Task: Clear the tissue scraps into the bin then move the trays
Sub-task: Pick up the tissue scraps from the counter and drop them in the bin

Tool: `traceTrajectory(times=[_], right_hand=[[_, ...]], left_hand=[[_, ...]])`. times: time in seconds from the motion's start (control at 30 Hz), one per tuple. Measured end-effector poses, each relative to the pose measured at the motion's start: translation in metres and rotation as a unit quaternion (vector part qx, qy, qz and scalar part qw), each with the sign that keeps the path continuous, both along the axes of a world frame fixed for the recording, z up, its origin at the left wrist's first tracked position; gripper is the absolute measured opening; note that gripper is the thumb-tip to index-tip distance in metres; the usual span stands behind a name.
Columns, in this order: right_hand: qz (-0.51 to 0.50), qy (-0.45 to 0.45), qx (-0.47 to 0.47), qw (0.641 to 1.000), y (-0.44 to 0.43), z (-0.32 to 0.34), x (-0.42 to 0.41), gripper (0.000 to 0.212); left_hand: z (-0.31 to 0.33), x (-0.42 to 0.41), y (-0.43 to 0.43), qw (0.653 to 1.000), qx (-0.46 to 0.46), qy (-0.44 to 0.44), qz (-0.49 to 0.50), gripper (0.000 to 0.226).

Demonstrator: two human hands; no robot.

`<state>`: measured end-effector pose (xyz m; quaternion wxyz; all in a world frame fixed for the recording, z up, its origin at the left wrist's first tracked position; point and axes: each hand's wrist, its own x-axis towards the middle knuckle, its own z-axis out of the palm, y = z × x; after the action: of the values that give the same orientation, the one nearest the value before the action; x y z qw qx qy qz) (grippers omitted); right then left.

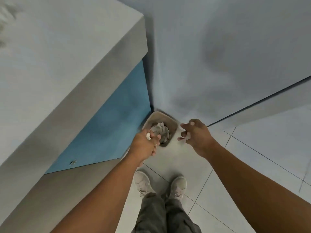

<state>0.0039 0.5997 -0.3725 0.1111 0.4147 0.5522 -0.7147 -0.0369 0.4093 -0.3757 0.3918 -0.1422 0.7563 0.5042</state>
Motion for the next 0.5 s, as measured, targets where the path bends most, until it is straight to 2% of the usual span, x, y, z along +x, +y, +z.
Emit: traceTrajectory(times=[0.07,0.17,0.23,0.27,0.33,0.43,0.5], right_hand=[[0.021,-0.016,0.015,1.000,0.000,-0.032,0.000,0.034],[0.063,-0.035,0.066,0.995,-0.002,-0.089,-0.003,0.059],[0.104,-0.040,0.103,0.988,-0.004,-0.126,-0.005,0.064],[0.124,-0.044,0.128,0.983,-0.005,-0.143,-0.005,0.064],[0.152,-0.053,0.178,0.971,-0.003,-0.178,-0.007,0.062],[0.160,-0.061,0.218,0.961,0.000,-0.221,-0.010,0.053],[0.157,-0.081,0.237,0.955,0.002,-0.244,-0.011,0.039]], left_hand=[[-0.031,-0.008,0.004,0.999,-0.034,0.006,-0.010,0.024],[-0.097,-0.020,0.012,0.995,-0.089,0.018,-0.038,0.052],[-0.137,-0.029,0.017,0.993,-0.111,-0.022,-0.030,0.062],[-0.156,-0.033,0.020,0.992,-0.110,-0.055,-0.015,0.059],[-0.193,-0.039,0.023,0.993,-0.093,-0.076,-0.011,0.038],[-0.244,-0.050,0.029,0.987,-0.118,-0.004,-0.111,0.029],[-0.274,-0.055,0.032,0.978,-0.133,0.054,-0.154,0.029]])
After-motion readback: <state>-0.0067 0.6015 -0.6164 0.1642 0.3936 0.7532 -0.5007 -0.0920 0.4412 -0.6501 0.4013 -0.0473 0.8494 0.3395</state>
